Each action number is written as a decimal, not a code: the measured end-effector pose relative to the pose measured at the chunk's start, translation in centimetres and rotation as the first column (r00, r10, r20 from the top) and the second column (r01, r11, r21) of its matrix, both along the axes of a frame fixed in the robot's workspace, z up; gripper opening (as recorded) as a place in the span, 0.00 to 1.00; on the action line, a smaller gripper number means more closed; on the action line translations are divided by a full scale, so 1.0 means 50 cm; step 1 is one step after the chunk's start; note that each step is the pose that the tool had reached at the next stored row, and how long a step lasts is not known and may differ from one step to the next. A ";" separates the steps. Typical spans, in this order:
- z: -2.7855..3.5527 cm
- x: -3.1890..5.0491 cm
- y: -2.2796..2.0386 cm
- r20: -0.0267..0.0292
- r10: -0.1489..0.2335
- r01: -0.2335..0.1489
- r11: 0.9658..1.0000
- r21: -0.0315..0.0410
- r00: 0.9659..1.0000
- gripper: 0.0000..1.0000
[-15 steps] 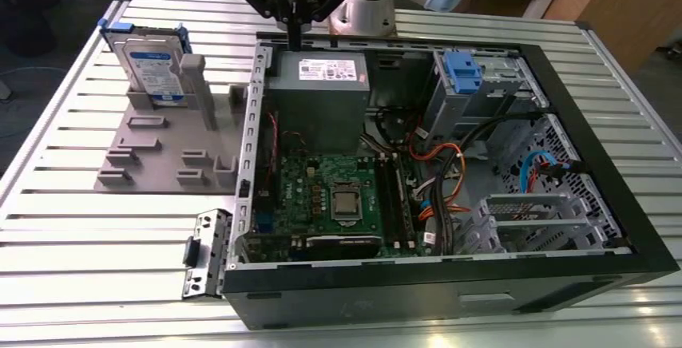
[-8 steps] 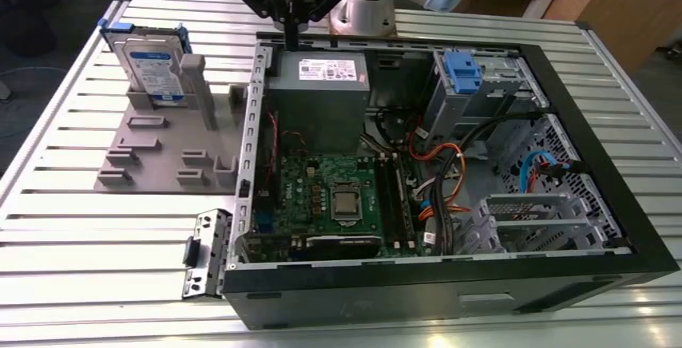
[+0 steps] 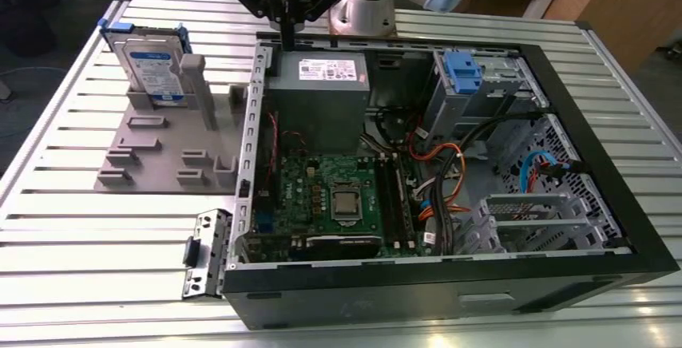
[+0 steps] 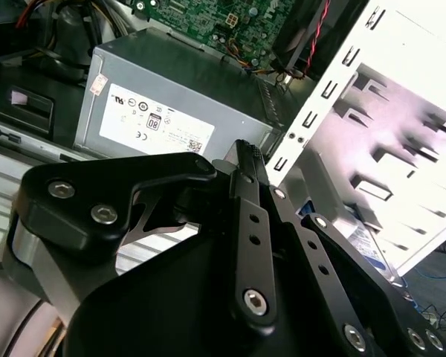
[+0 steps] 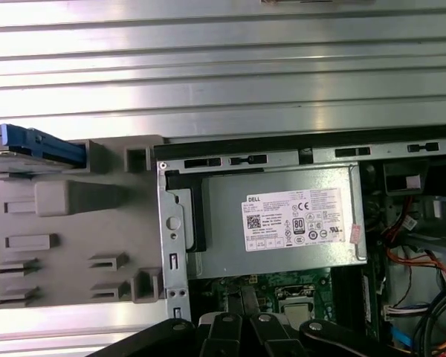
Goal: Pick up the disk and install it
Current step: 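Reach for the disk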
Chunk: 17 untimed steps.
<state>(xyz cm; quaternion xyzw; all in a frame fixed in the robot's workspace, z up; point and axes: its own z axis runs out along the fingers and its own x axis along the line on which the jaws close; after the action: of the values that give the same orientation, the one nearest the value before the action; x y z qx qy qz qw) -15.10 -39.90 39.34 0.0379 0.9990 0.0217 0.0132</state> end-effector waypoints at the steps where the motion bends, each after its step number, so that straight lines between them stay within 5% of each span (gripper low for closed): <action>1: 0.000 -0.002 0.0000 0.000 0.000 0.000 1.000 0.000 1.000 0.10; 17: 0.000 -0.026 0.0000 0.000 0.000 0.000 1.000 0.000 1.000 0.10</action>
<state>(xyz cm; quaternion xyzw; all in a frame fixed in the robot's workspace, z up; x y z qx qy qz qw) -16.41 -39.89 39.33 0.0379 0.9990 0.0217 0.0132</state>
